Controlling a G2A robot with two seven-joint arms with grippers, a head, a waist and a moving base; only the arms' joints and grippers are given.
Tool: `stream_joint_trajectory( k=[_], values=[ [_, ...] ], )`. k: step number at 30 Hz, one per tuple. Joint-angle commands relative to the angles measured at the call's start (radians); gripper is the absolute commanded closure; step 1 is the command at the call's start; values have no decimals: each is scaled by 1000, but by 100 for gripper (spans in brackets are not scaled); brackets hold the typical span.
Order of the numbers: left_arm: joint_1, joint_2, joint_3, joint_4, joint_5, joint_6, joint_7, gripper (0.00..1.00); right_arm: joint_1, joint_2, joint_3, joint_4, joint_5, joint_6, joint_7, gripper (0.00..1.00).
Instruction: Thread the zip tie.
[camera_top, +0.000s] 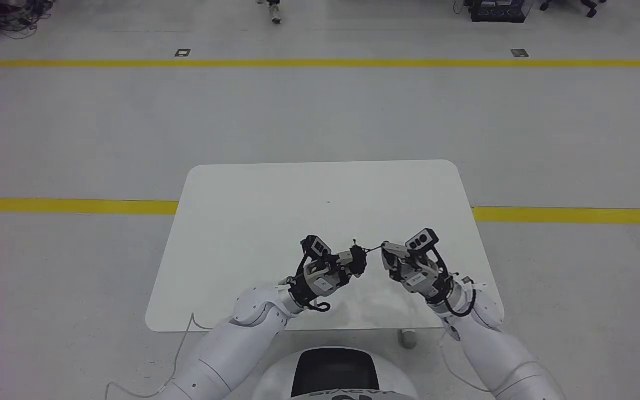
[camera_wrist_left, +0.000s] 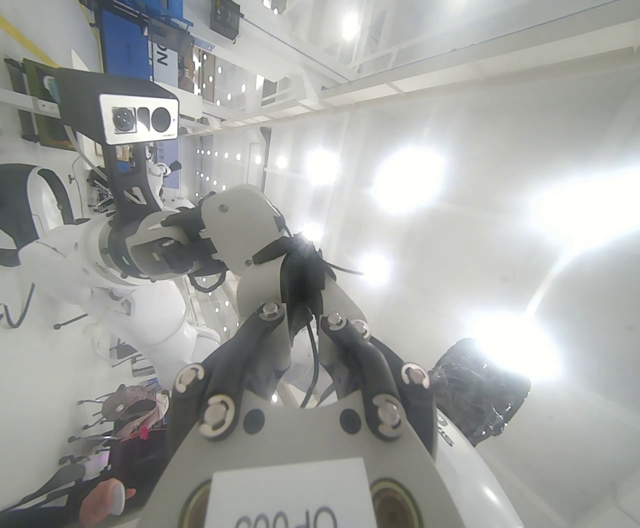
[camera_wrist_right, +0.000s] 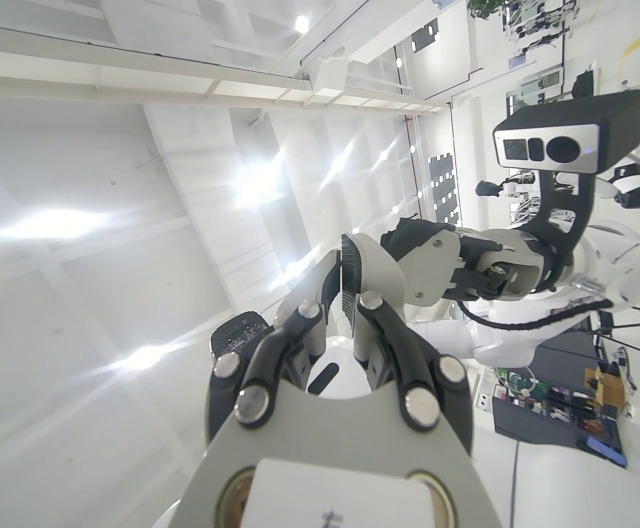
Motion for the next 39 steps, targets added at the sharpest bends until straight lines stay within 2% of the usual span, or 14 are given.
stream_joint_trajectory(
  k=[1, 39],
  values=[
    [0, 0, 0, 0, 0, 0, 0, 100, -1, -1, 4, 0, 1, 0, 1, 100],
    [0, 0, 0, 0, 0, 0, 0, 100, -11, -14, 45, 2, -1, 11, 14, 100]
  ],
)
